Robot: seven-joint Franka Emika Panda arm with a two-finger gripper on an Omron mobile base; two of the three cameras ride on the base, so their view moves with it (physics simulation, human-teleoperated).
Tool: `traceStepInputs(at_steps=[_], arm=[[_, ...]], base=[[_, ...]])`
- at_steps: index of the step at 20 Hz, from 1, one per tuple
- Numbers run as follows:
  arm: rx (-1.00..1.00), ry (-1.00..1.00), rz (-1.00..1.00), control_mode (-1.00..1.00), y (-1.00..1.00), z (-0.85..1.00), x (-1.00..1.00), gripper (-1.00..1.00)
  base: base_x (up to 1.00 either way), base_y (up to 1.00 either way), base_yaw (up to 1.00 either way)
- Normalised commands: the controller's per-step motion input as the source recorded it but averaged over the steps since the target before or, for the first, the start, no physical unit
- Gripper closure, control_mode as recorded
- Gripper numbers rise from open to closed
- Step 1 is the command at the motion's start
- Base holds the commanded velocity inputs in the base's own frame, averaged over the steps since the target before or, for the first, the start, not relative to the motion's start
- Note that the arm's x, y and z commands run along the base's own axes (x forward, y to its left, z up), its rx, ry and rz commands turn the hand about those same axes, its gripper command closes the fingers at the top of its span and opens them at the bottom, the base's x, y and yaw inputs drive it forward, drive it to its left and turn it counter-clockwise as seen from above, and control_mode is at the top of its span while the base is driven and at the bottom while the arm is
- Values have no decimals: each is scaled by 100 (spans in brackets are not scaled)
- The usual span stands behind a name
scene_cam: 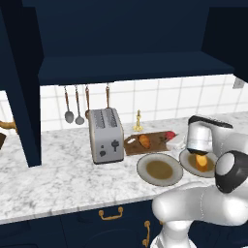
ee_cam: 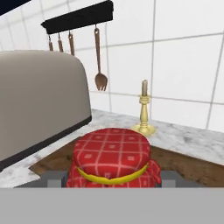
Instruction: From the different types of pastries on the counter, select a croissant and place it on the cutting board. Then retrieve a jar of jam from the cabinet and place it alongside the croissant on the cutting board.
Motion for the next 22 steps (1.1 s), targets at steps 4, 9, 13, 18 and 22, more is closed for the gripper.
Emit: traceStepInputs(at_steps=[4, 9, 13, 18, 22], arm=[[0, 1, 0, -100, 0, -24, 49, 100], [0, 0, 0, -100, -5, -37, 34, 100], [0, 0, 0, -100, -9, -36, 47, 100], [0, 0, 0, -100, -19, -24, 56, 100], [0, 0, 0, -100, -14, -26, 38, 100]], base=[[0, 0, 0], [0, 0, 0], [0, 0, 0], [0, 0, 0], [0, 0, 0]])
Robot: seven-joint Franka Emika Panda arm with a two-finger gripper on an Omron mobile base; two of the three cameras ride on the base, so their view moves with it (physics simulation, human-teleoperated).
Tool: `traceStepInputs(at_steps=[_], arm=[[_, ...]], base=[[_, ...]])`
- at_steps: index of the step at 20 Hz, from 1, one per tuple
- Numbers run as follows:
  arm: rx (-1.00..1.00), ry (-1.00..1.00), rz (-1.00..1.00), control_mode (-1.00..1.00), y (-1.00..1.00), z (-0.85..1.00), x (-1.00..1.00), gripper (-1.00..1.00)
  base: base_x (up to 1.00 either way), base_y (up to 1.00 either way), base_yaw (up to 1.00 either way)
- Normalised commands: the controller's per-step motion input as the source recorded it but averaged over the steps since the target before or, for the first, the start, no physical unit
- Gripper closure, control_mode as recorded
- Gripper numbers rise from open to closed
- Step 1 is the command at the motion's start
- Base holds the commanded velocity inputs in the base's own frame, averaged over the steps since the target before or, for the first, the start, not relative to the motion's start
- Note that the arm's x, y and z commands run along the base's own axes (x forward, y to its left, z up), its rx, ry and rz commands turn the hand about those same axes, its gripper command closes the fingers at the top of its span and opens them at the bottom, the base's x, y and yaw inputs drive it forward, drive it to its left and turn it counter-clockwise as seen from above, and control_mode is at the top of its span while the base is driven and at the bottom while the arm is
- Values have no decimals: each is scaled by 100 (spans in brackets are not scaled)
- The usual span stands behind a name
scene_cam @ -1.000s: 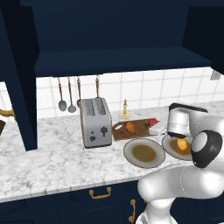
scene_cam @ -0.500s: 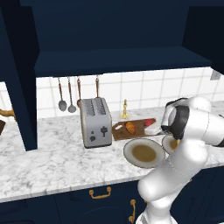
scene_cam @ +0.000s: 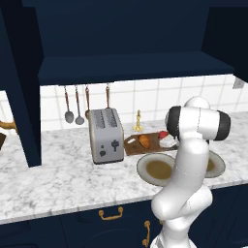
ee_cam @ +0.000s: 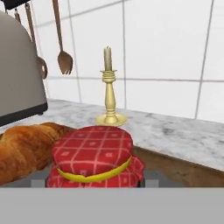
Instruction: From the different types of pastries on the counter, select a croissant and place it on the cutting board. Then retrieve a jar of jam from the cabinet and place it alongside the croissant on the cutting board.
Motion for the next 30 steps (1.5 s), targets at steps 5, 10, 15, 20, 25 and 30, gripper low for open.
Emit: traceStepInputs(at_steps=[5, 10, 15, 20, 25, 30], arm=[[1, 0, 0, -100, -7, -12, 13, -100], [2, 0, 0, -100, 0, 9, -29, -100], [0, 0, 0, -100, 6, 60, -34, -100], [-1, 8, -1, -100, 21, 100, -35, -100], [-10, 42, -10, -100, 30, 97, -39, -100], [-11, 46, -10, -100, 28, 82, -38, -100]], base=[[0, 0, 0], [0, 0, 0], [0, 0, 0], [0, 0, 0], [0, 0, 0], [0, 0, 0]])
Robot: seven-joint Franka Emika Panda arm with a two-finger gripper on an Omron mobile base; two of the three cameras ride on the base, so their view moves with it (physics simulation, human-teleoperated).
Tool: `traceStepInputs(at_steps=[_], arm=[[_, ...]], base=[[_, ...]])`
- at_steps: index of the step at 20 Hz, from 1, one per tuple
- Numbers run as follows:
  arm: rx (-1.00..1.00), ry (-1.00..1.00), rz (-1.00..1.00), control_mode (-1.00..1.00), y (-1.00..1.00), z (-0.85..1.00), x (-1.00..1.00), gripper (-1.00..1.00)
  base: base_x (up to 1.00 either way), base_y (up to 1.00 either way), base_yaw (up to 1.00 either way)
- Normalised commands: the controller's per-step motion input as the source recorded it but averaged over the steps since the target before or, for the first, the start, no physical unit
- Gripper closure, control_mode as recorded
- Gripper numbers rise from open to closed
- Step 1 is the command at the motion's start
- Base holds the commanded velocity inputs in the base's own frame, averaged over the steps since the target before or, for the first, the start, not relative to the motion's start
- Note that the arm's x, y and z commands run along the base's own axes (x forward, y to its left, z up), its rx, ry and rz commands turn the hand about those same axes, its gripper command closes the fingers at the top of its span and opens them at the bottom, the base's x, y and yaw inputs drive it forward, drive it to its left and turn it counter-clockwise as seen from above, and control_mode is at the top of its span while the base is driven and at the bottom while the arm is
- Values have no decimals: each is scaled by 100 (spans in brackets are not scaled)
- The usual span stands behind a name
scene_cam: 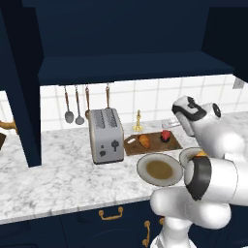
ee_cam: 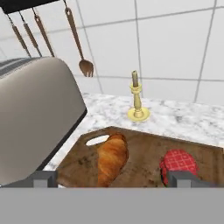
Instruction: From the different types of pastries on the counter, select a croissant and place it on the cutting board. Then retrieve a jar of jam from the cabinet and place it alongside the croissant on the cutting board.
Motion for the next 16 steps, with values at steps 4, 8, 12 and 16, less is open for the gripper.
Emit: traceStepInputs(at_steps=[4, 8, 12, 16], arm=[[-7, 18, -2, -100, 7, 62, -78, -100], [0, -3, 0, -100, -6, -31, -100, -100], [0, -1, 0, -100, 12, -82, -100, -100], [-9, -12, 0, -100, 62, -54, -100, -100]], base=[[0, 0, 0], [0, 0, 0], [0, 0, 0], [0, 0, 0]])
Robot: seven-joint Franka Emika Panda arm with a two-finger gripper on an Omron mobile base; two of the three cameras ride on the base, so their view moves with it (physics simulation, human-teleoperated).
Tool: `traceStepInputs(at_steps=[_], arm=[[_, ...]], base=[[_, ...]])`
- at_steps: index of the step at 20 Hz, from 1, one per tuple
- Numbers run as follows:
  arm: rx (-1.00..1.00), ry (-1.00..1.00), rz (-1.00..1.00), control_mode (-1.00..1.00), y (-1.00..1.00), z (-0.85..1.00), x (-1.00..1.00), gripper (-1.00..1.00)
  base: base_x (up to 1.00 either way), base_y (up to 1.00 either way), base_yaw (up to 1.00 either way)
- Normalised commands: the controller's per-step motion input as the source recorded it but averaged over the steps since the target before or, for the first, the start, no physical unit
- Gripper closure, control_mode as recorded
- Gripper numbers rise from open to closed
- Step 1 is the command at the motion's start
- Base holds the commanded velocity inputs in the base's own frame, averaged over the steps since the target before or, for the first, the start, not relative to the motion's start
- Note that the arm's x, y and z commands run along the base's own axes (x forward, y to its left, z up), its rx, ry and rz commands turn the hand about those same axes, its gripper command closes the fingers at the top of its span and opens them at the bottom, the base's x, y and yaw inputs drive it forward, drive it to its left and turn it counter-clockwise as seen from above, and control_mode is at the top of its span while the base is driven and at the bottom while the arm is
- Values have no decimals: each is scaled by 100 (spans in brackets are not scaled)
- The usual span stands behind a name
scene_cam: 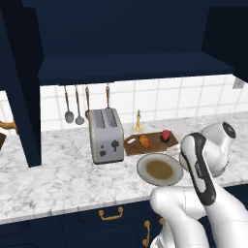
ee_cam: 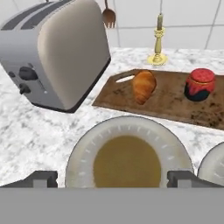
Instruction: From the different types of pastries on the counter, select a croissant and place it on the cutting board. Then retrieve a jar of jam from the cabinet and place it alongside the croissant on the cutting board.
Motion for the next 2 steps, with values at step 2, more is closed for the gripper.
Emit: traceStepInputs(at_steps=[2], arm=[[-13, -16, 0, -100, 70, -11, -100, -100]], base=[[0, 0, 0]])
